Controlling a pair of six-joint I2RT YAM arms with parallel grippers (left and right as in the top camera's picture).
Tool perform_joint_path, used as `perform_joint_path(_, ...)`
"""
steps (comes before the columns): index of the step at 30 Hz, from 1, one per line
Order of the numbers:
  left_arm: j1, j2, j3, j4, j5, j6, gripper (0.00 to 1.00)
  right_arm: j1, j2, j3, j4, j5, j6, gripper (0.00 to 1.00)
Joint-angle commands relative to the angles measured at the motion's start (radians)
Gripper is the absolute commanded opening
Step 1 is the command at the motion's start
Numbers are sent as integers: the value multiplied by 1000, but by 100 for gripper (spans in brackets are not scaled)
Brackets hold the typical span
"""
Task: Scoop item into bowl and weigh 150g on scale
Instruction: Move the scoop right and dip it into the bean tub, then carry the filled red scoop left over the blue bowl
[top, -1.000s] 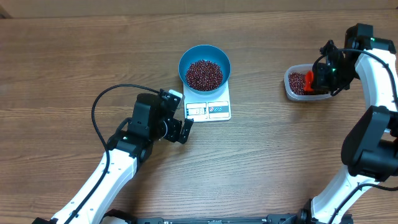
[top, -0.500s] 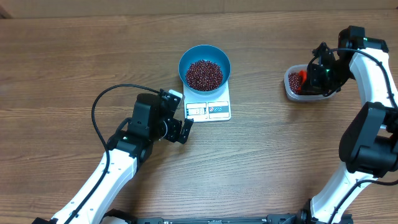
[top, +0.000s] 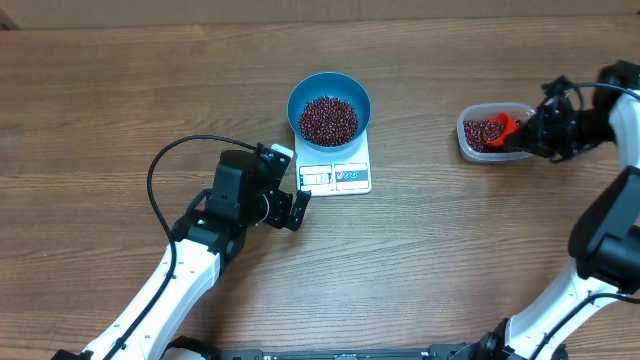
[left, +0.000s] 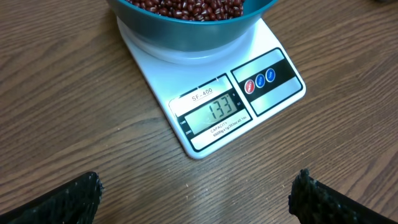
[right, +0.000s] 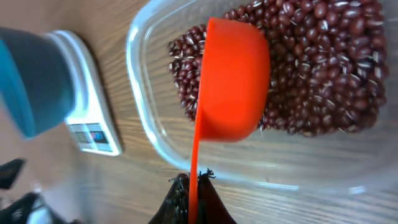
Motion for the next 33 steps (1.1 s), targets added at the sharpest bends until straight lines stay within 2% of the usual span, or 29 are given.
perform_joint_path(1, -2, 6, -4, 4, -6, -10, 100, -56, 5, 5, -29, -182, -109, 4)
perform_joint_path(5, -2, 6, -4, 4, -6, -10, 100, -97, 5, 5, -81, -299, -196, 4)
perform_joint_path(16, -2, 6, -4, 4, -6, -10, 100, -47, -29, 28, -118, -377, -201, 4)
perform_joint_path(28, -2, 6, -4, 4, -6, -10, 100, 230, -40, 116, -119, -387, -132, 4)
perform_joint_path(33, -2, 6, -4, 4, -6, -10, 99, 358, -40, 183, -75, -347, -40, 4)
